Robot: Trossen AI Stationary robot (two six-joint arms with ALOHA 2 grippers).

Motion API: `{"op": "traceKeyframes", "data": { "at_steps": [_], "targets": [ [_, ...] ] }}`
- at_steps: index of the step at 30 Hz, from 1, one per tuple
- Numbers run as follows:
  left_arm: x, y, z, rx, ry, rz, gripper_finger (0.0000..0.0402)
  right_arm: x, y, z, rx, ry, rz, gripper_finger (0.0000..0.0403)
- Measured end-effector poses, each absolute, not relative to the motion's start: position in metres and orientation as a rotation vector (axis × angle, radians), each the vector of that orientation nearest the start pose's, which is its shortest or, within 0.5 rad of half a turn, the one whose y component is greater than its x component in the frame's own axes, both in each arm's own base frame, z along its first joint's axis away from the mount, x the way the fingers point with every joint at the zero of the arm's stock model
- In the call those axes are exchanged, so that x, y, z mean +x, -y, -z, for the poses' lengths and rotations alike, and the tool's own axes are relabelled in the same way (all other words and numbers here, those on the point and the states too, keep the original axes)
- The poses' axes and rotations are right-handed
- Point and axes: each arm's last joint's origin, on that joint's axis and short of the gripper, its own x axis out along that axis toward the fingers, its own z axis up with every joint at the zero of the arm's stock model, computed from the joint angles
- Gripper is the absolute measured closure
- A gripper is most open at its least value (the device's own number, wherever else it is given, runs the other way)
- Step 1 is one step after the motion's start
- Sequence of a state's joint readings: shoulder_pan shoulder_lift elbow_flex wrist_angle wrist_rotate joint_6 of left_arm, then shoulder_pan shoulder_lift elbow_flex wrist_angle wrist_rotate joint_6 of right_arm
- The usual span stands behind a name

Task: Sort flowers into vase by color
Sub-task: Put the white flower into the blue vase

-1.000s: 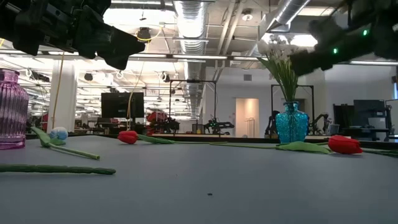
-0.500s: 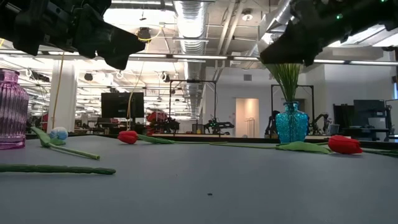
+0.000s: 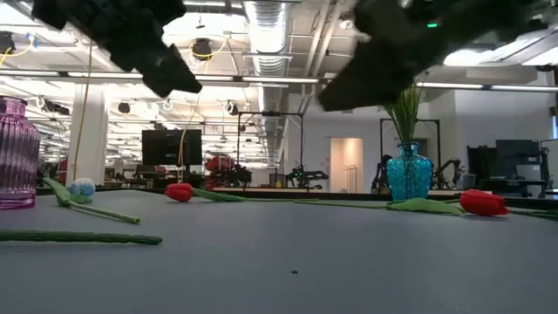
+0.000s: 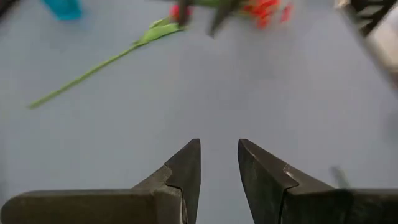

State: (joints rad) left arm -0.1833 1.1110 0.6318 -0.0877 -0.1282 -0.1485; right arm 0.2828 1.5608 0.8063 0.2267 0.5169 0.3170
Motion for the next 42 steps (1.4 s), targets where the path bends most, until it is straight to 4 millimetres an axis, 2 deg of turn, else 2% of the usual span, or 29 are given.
{"op": "traceKeyframes", "data": {
  "at_steps": [4, 7, 13, 20, 24, 30, 34, 37, 42],
  "targets": [
    [0.225, 0.037, -0.246, 0.02, -0.599, -0.014, 0.0306, 0.352, -0.081, -0.194, 0.107, -0.442, 0.318, 0.0231],
    [0.221, 0.036, -0.254, 0.032, -0.561, -0.005, 0.0306, 0.384, -0.087, -0.189, 0.112, -0.439, 0.32, 0.0231],
    [0.21, 0.026, -0.267, 0.01, -0.504, -0.105, 0.0306, 0.448, -0.098, -0.172, 0.129, -0.424, 0.291, 0.0231],
    [0.2, 0.021, -0.274, -0.039, -0.48, -0.143, 0.0306, 0.494, -0.108, -0.146, 0.109, -0.449, 0.253, 0.0231],
    [0.2, 0.021, -0.274, -0.038, -0.479, -0.142, 0.0306, 0.51, -0.115, -0.129, 0.13, -0.48, 0.161, 0.0231],
    [0.202, 0.021, -0.273, -0.039, -0.485, -0.143, 0.0306, 0.52, -0.118, -0.098, 0.11, -0.555, 0.156, 0.0231],
    [0.202, 0.021, -0.273, -0.048, -0.485, -0.141, 0.0306, 0.522, -0.118, -0.092, 0.131, -0.581, 0.173, 0.0238],
    [0.202, 0.021, -0.273, -0.07, -0.485, -0.14, 0.0306, 0.519, -0.116, -0.089, 0.138, -0.623, 0.213, 0.0267],
    [0.201, 0.021, -0.272, -0.102, -0.495, -0.144, 0.0306, 0.514, -0.113, -0.085, 0.098, -0.688, 0.273, 0.036]
  ]
}}
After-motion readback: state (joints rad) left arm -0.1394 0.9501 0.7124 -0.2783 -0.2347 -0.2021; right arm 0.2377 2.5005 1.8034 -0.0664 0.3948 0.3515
